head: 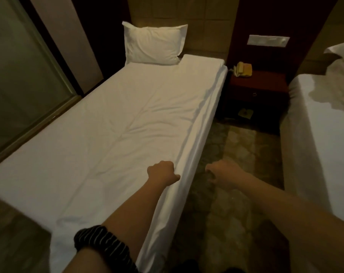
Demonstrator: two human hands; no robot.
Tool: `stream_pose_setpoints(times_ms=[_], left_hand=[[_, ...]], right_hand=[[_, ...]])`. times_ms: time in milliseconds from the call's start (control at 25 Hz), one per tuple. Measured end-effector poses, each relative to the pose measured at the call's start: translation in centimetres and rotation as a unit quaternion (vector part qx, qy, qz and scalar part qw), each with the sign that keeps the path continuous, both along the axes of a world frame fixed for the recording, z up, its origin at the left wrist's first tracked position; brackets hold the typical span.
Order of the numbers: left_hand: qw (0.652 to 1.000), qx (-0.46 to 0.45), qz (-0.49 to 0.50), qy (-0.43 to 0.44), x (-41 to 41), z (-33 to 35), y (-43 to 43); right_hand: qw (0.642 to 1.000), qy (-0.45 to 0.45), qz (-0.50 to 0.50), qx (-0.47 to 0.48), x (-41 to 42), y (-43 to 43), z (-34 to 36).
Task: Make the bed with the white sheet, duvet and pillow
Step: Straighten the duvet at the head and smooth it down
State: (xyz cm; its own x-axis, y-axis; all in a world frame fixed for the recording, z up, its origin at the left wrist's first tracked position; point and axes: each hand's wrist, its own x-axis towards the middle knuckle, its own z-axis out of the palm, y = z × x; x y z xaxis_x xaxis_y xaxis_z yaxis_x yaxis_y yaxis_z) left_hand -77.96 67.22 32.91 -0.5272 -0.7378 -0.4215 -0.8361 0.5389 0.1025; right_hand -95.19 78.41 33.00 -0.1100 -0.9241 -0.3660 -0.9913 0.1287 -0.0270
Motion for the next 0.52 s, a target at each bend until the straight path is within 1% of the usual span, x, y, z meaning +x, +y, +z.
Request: stream_pose_setpoints(times_ms=[120, 200, 320, 440, 520], left_hand=[[0.998, -0.015, 0.05, -0.017, -3.6, -0.9, -2.9], [0.995, -0.023, 0.091, -0.034, -5.2, -2.5, -5.1], [0.981, -0.021, 0.188, -0.048, -7.7, -5.3, -6.3], [0.96, -0.004, 0.277, -0.035, -11.2, -7.4, -6.2], [0.949, 0.003, 0.313, -0.033, -12.8, -7.8, -6.0]], right_hand=[[0.998, 0.018, 0.055, 0.029, -5.1, -4.5, -1.1], [0.994, 0.031, 0.103, 0.028, -8.3, -8.0, -2.5], [0.971, 0.065, 0.231, 0.014, -12.5, -13.5, -4.4], [0.941, 0.068, 0.331, 0.018, -15.6, -18.1, -5.2], [0.921, 0.055, 0.384, 0.022, -16.4, -20.4, -5.7]])
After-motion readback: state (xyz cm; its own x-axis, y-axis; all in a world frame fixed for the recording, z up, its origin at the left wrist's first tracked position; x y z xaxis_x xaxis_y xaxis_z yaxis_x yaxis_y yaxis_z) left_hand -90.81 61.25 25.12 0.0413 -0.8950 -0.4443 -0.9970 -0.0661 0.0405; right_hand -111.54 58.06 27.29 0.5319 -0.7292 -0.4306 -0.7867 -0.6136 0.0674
